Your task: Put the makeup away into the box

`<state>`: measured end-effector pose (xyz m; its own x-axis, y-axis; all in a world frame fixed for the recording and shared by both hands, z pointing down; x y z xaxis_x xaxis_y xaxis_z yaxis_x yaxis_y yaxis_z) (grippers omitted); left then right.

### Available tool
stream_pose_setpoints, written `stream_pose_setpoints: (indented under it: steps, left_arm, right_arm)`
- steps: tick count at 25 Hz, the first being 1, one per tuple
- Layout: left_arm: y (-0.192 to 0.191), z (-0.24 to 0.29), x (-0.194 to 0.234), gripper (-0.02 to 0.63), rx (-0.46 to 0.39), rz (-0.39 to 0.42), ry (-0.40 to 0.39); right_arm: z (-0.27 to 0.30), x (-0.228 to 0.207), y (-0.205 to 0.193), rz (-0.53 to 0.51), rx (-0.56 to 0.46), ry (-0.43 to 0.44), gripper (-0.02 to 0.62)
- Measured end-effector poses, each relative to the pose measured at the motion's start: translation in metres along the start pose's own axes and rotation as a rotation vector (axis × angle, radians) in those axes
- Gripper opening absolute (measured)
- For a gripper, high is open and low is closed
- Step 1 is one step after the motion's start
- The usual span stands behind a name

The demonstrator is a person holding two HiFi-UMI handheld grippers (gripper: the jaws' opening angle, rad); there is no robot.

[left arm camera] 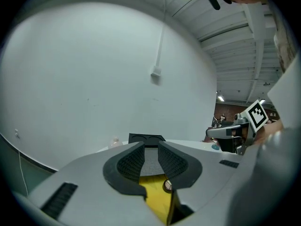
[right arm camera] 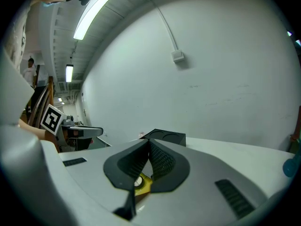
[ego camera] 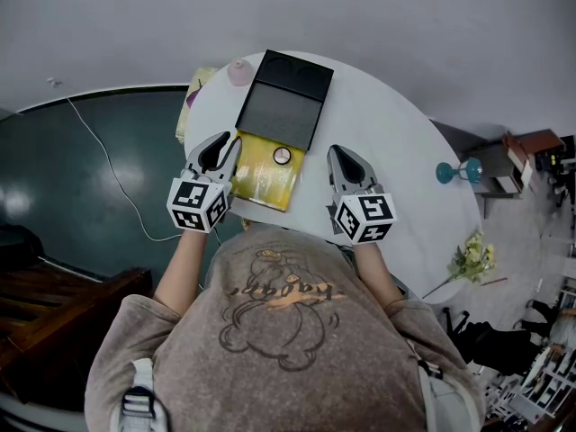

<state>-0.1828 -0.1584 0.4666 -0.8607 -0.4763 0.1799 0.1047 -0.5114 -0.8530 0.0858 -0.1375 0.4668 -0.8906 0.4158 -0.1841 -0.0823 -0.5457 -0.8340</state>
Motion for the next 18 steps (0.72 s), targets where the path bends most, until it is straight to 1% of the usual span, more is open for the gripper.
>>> stream_pose_setpoints:
  steps: [10,18]
  left_arm:
    - [-0.0063,-0.0069,0.0083,0.026,0.006,-0.040,0.055]
    - [-0.0080,-0.0088,0.0064,0.023,0.004,-0.059,0.057]
  right_arm:
    - [-0.0032,0.0000,-0.0037,0.003,0.002,-0.004,0.003]
    - [-0.0050,-0.0002,-0.0086,-0.005,0.002,-0.010,0.002]
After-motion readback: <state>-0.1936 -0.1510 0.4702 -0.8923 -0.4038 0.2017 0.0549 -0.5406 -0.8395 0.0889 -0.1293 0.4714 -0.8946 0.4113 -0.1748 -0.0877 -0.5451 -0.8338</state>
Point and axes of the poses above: the fingertips, and each gripper's own axes: z forward along the fingers, x to its left, y out of its top, the point moved 6 cm from there along -z, backward along the fingers, and after that the axes turned 13 degrees about x, right-handed, at the moved point
